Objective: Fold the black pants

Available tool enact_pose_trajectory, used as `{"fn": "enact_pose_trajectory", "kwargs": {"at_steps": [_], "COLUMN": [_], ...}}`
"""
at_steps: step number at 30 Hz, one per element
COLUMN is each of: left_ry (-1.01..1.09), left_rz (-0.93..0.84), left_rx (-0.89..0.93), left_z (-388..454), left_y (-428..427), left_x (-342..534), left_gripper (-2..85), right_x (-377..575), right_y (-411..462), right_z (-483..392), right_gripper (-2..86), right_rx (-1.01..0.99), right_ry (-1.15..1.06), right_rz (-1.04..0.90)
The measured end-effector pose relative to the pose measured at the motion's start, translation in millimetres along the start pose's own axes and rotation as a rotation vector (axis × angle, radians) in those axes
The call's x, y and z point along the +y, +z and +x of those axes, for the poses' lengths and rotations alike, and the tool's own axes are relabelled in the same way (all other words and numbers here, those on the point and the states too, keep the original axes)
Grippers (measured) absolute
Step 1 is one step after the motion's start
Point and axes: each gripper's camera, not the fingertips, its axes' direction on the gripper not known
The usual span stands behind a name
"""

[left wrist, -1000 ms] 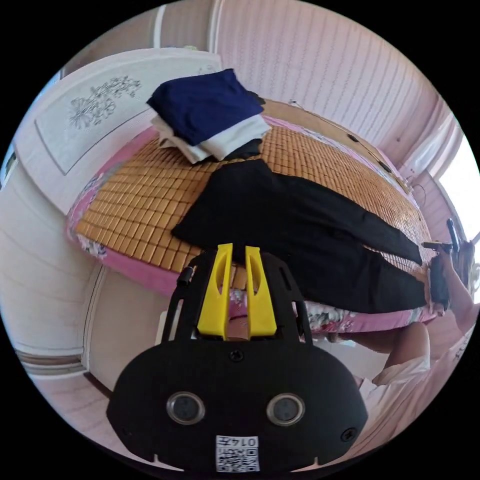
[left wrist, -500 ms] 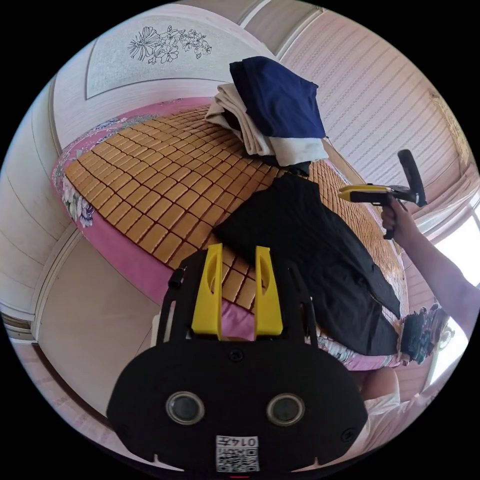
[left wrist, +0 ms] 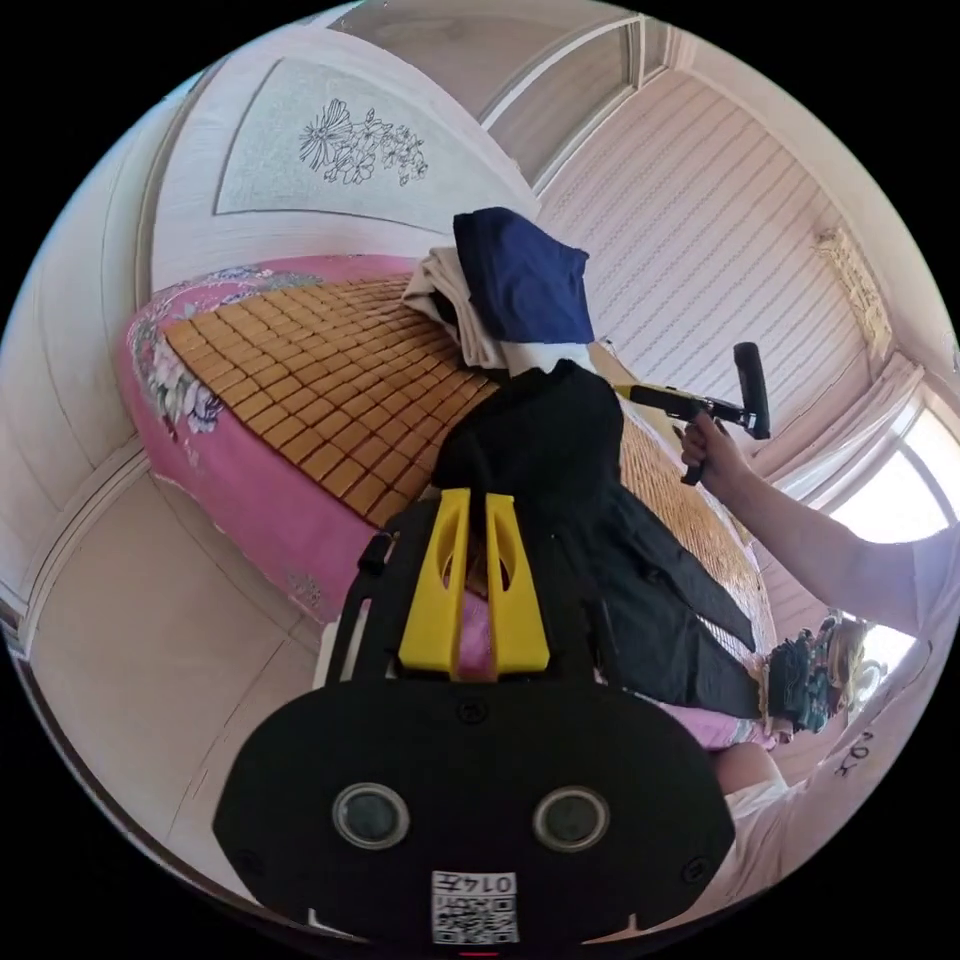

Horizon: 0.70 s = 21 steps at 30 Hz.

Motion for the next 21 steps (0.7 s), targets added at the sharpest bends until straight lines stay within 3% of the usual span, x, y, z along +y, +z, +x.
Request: {"fn": "enact_pose_trajectory", "kwargs": {"at_steps": [3, 10, 15, 21], "left_ry": [-0.078, -0.134, -0.126, -0.077], "left_rz": [-0.096, -0.065, -0.138, -0.201], "left_rx": [-0.104, -0.100, -0.090, -0.102], "left_z": [-30, -50, -51, -47], "left_y": [14, -3, 18, 27], "left_x": [9, 6, -4, -12], "left_gripper": [4.3, 5.9, 9.7, 3.7], "right_x": [15, 141, 284, 476], "right_y": [7, -71, -129, -201], "right_z": [9, -15, 3, 27], "right_gripper": [6.2, -0.1, -0.6, 5.6], "right_rx": [-0.152, 0.137, 0.233, 0.327], "right_ry": [0.062, 0.034, 0.289, 0.774], "right_rz": [-0.078, 0.023, -0.039, -0.214]}}
